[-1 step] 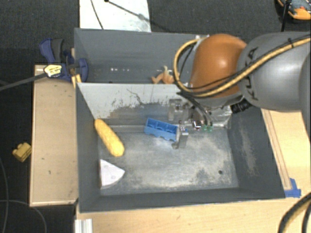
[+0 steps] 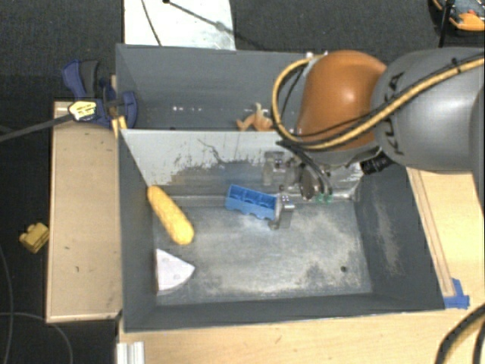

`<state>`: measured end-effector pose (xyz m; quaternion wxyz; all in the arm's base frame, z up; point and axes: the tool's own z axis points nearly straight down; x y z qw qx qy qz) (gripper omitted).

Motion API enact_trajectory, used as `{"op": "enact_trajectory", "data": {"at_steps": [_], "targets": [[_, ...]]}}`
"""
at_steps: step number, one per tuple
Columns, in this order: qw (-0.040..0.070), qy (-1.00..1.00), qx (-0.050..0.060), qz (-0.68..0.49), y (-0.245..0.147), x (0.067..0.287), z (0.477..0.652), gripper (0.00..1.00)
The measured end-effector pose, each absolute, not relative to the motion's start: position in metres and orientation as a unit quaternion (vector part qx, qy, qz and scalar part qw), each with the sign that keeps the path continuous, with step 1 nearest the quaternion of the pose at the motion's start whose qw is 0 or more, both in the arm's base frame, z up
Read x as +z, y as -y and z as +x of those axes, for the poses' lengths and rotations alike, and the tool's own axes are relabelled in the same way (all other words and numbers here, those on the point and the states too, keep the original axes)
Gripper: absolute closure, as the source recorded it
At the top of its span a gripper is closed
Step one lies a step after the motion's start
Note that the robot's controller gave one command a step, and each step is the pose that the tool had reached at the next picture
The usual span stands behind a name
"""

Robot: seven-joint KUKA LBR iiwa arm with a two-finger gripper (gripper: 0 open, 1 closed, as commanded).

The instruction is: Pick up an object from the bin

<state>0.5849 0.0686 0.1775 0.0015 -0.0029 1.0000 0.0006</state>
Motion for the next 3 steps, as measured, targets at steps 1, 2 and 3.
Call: {"op": "enact_trajectory", "data": {"at_steps": [1,2,3], "targets": [[0.005,-1.000,0.000,-0.015,-0.053,0.123,0.588,0.00],[0.003,-1.000,0.000,-0.016,-0.049,0.109,0.587,0.00],[0.002,-1.000,0.000,-0.003,-0.057,0.104,0.588,0.00]]}}
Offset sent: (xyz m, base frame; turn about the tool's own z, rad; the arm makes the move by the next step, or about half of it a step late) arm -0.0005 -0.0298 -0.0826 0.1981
